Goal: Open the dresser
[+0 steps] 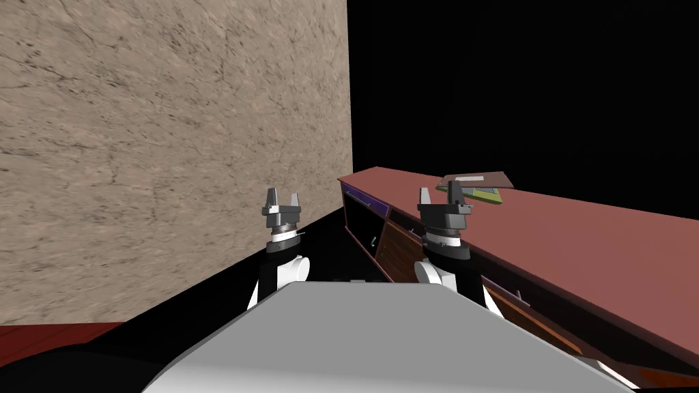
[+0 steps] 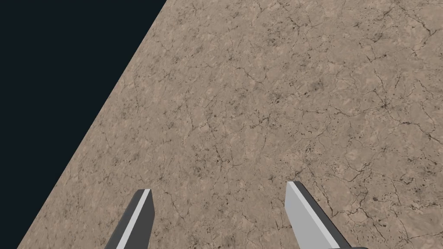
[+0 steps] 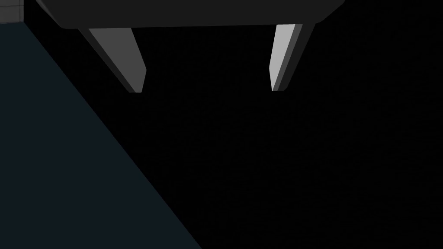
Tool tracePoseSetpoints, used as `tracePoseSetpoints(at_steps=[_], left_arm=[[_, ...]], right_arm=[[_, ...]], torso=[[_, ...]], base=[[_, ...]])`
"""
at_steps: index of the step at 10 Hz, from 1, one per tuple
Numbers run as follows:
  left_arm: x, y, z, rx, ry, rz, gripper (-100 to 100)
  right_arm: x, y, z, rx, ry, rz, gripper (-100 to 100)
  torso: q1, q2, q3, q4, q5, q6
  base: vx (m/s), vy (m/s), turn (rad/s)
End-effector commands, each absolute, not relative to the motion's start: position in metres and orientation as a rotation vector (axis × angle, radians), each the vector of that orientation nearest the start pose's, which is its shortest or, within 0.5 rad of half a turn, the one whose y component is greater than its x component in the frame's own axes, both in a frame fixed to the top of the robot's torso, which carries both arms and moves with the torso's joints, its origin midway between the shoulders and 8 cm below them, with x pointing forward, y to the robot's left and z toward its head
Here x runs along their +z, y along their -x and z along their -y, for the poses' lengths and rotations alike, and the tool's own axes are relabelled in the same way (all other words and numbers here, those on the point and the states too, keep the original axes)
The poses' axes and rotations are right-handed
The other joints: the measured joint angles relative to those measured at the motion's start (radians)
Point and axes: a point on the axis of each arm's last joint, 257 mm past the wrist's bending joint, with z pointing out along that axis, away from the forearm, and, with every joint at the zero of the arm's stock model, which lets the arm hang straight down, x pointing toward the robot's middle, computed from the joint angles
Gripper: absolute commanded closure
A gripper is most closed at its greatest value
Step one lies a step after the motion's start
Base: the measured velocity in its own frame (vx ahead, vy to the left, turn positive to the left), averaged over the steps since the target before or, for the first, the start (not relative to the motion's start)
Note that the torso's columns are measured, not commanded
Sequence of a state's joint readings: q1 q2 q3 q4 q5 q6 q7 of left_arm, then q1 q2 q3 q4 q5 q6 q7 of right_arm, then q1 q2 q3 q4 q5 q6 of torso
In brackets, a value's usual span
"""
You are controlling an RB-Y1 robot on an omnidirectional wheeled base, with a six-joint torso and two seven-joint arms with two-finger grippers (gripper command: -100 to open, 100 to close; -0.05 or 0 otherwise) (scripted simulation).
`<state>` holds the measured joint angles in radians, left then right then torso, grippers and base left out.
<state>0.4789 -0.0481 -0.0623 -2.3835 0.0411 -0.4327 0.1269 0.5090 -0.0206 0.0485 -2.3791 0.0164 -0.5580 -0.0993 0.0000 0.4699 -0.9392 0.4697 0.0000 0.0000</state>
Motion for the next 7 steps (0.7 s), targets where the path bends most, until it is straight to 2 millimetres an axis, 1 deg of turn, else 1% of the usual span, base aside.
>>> tracePoseSetpoints(at_steps=[1,2,3,4,7], left_arm=[[0.064,-0.335,-0.265,-1.53,0.721,-0.471,0],[0.064,-0.335,-0.265,-1.53,0.721,-0.471,0],[0.064,-0.335,-0.265,-1.53,0.721,-0.471,0],[0.064,-0.335,-0.265,-1.53,0.721,-0.471,0],[0.064,-0.335,-0.265,-1.53,0.722,-0.471,0]], right_arm=[[0.074,-0.313,0.254,1.466,-0.552,-0.513,0],[0.074,-0.313,0.254,1.466,-0.552,-0.513,0],[0.068,-0.319,0.246,1.466,-0.531,-0.557,-100],[0.063,-0.324,0.239,1.464,-0.515,-0.593,-100],[0.036,-0.349,0.212,1.447,-0.454,-0.738,-100]], torso=[[0.0,0.074,-0.148,0.074,0.0,0.0],[0.0,0.148,-0.295,0.148,0.0,0.0],[0.0,0.221,-0.443,0.221,0.0,0.0],[0.0,0.256,-0.512,0.255,0.0,0.0],[0.001,0.269,-0.536,0.268,0.0,0.0]], base=[[0.0,0.0,0.0],[0.0,0.0,0.0],[-0.006,0.008,0.047],[-0.027,0.016,0.118],[-0.054,0.031,0.141]])
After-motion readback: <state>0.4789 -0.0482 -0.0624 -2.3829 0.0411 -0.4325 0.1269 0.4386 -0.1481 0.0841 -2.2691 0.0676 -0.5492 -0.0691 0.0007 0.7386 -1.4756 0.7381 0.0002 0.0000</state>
